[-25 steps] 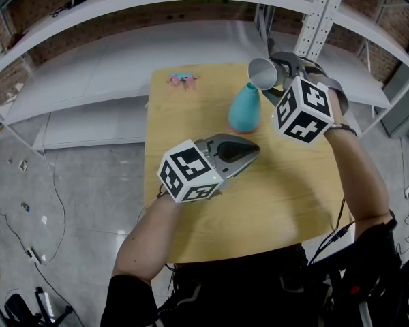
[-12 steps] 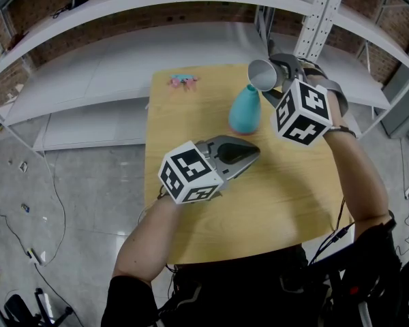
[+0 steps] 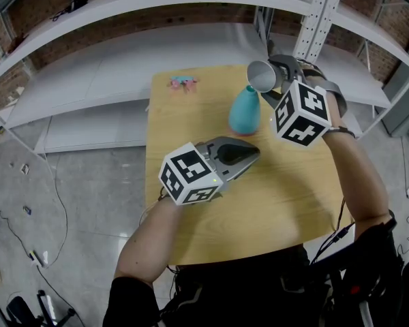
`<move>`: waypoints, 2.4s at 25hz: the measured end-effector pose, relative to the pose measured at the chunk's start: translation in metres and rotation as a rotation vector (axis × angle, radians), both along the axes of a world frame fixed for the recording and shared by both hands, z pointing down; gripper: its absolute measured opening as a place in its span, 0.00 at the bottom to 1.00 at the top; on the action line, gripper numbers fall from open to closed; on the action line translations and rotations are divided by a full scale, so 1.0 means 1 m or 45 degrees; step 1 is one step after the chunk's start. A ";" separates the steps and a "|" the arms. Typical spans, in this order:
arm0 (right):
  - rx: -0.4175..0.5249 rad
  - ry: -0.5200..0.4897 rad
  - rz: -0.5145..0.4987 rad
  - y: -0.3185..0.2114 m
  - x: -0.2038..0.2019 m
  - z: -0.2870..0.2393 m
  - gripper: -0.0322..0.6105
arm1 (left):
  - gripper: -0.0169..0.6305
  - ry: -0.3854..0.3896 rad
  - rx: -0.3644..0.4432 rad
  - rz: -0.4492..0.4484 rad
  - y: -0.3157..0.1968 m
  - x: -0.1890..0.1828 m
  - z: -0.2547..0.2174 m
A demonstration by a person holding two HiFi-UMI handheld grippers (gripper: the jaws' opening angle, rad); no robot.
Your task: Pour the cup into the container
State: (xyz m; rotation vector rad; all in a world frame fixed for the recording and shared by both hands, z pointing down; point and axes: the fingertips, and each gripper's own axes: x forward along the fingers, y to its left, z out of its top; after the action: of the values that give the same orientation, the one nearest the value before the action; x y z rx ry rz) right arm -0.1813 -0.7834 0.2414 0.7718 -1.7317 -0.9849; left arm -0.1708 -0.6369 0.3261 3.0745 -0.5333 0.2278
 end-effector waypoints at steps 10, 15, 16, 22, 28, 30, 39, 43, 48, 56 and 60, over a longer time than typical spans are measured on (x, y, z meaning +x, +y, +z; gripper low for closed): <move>-0.289 -0.411 0.020 -0.002 0.010 0.014 0.51 | 0.03 0.002 0.001 -0.003 0.000 0.000 0.000; -0.405 -0.630 0.057 -0.008 0.027 0.018 0.52 | 0.03 0.001 0.001 -0.003 0.000 -0.001 0.000; -0.422 -0.670 0.062 -0.008 0.030 0.019 0.52 | 0.03 0.000 0.001 -0.002 0.000 -0.001 0.000; -0.515 -0.873 0.105 -0.007 0.054 0.031 0.52 | 0.03 0.000 0.000 -0.004 0.001 -0.003 -0.001; -0.567 -1.000 0.183 -0.013 0.086 0.055 0.52 | 0.03 -0.003 0.000 -0.009 0.001 -0.004 -0.001; -0.615 -1.070 0.223 -0.015 0.096 0.063 0.52 | 0.03 -0.002 0.001 -0.008 0.001 -0.004 -0.002; -0.709 -1.272 0.324 -0.023 0.125 0.089 0.52 | 0.03 -0.001 0.001 -0.011 0.001 -0.003 -0.002; -0.700 -1.326 0.349 -0.028 0.132 0.094 0.52 | 0.03 -0.001 0.001 -0.012 0.002 -0.003 -0.001; -0.723 -1.404 0.341 -0.032 0.133 0.099 0.52 | 0.03 0.001 -0.005 -0.027 0.001 -0.004 -0.002; -0.738 -1.450 0.331 -0.032 0.131 0.099 0.52 | 0.03 -0.008 0.000 -0.023 0.002 -0.006 -0.002; -0.724 -1.465 0.331 -0.032 0.134 0.096 0.52 | 0.03 -0.001 -0.003 -0.028 0.001 -0.003 -0.003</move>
State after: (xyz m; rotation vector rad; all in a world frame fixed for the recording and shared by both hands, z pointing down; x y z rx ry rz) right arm -0.0469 -0.8157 0.3375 1.2337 -2.5786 0.2758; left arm -0.1741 -0.6359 0.3229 3.0651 -0.5656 0.2290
